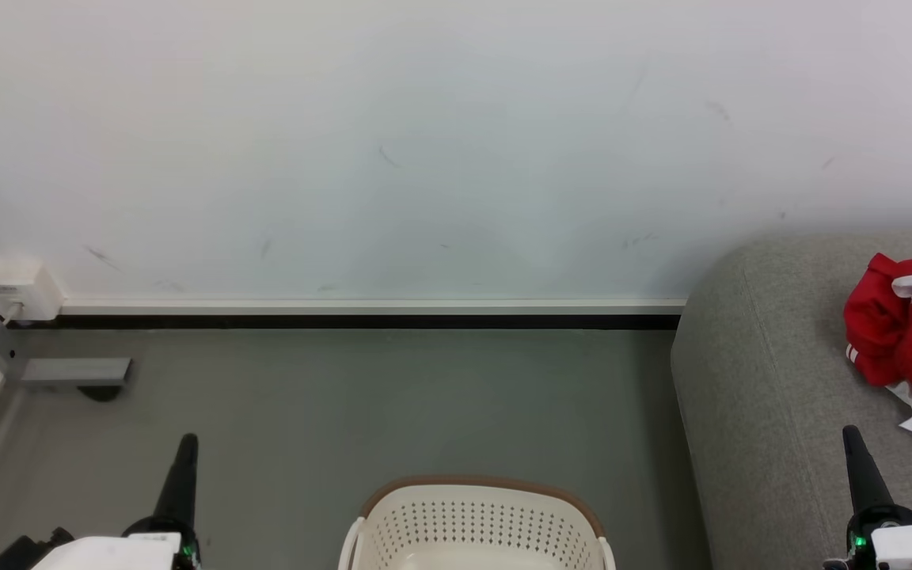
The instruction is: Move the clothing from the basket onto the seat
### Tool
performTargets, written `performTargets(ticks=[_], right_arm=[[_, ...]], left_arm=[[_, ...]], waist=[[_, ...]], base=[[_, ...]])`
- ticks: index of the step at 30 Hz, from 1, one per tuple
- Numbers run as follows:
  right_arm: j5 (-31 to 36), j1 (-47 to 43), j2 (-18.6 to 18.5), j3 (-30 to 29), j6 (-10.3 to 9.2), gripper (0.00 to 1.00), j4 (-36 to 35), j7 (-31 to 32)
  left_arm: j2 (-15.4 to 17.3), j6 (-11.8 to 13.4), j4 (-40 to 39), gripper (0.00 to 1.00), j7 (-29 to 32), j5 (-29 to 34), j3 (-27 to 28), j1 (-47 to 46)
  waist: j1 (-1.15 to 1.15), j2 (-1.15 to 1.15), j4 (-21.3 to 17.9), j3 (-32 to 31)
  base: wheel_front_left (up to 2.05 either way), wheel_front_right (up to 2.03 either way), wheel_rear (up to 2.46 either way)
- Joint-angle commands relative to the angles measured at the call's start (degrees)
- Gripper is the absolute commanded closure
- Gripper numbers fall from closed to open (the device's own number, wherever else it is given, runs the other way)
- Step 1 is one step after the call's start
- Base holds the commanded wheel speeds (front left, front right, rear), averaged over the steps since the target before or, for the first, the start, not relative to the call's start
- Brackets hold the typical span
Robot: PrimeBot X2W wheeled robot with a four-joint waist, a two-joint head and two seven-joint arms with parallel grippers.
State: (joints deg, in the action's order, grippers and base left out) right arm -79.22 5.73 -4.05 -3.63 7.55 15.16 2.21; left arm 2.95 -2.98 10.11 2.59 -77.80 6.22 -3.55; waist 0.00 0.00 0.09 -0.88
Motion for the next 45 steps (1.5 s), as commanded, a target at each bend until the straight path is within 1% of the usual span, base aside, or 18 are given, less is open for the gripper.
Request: performTargets(ticks=[1, 35, 45], right_arm=[[-1.7, 1.01, -0.28, -0.34, -0.09, 1.0, -0.33, 0.28], [-15.24, 2.1, -0.62, -1.31, -0.12, 1.0, -0.25, 3.05], [-15.49, 2.01, -0.89, -0.81, -0.12, 1.0, -0.29, 2.62]], left_arm=[[0.24, -0.13, -0.58, 1.0, 0.51, -1.97, 0.31, -1.0], [-0.03, 0.28, -1.06, 1.0, 4.09, -15.11, 0.56, -2.74], [-0.03, 0.27, -1.05, 1.0, 4.1, -14.94, 0.55, -2.64]], waist=[[0.0, 0.0, -0.01, 0.04], [0.0, 0.0, -0.11, 0.72], [0.0, 0.0, -0.11, 0.72]], base=[[0.0, 0.0, 0.0], [0.0, 0.0, 0.0], [0.0, 0.0, 0.0]])
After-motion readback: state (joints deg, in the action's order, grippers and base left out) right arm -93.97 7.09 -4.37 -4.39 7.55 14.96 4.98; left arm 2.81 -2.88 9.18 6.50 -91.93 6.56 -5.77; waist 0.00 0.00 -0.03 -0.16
